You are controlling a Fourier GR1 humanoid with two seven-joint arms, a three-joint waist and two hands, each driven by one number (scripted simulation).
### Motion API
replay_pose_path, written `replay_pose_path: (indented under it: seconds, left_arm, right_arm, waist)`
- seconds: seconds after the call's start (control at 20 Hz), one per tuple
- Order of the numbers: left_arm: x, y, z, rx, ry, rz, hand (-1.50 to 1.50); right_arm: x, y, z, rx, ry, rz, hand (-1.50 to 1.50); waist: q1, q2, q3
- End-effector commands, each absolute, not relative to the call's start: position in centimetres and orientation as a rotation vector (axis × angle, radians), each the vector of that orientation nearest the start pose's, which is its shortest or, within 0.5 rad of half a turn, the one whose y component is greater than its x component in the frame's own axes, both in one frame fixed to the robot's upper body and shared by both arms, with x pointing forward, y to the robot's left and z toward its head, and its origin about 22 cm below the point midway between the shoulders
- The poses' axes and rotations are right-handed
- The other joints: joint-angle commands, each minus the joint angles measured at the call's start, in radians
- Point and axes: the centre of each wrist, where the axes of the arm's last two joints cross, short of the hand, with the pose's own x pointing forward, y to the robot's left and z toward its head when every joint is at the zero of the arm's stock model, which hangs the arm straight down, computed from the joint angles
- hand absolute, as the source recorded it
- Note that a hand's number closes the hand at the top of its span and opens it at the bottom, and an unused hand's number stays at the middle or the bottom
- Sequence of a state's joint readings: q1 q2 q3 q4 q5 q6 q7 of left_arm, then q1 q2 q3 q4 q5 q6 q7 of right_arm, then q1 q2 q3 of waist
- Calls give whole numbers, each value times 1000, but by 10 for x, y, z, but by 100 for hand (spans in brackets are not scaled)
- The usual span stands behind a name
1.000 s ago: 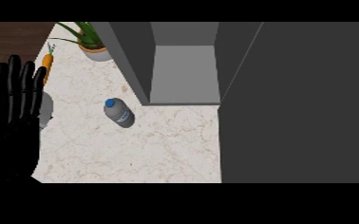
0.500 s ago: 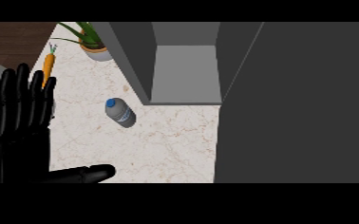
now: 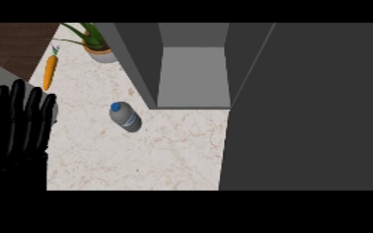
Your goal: Pick up the bottled water, place it into the cabinet and close the cabinet
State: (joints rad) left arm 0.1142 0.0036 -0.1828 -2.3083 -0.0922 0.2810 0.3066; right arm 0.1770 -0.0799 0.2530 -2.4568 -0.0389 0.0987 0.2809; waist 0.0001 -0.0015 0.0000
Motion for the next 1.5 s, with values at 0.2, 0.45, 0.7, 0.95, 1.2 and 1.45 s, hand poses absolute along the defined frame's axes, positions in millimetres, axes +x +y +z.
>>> replay_pose_path:
  seconds: [0.2, 0.45, 0.7, 0.95, 1.2, 1.45]
  left_arm:
    - [154, 202, 134, 109, -1819, 183, -150]
    - [176, 211, 132, 149, -1757, 120, -150]
    - [198, 215, 94, 168, -1739, 151, -150]
    - [213, 224, 63, 203, -1725, 183, -150]
    - [205, 230, 35, 184, -1664, 189, -150]
    - [236, 245, 2, 167, -1614, 207, -150]
  right_arm:
    - [123, -195, 171, 247, -1996, 241, -150]
    - [108, -198, 174, 251, -1984, 255, -150]
    - [113, -183, 177, 258, -1991, 250, -150]
    - [108, -192, 180, 262, -1983, 265, -150]
    - [106, -181, 194, 240, -1986, 236, -150]
    - [100, -194, 193, 258, -1988, 261, -150]
  waist:
    - [0, 0, 0]
    - [-6, 0, 0]
    - [-5, 1, -1]
    - [-7, 1, 0]
    - [-1, 0, -1]
    - [-12, 2, -1]
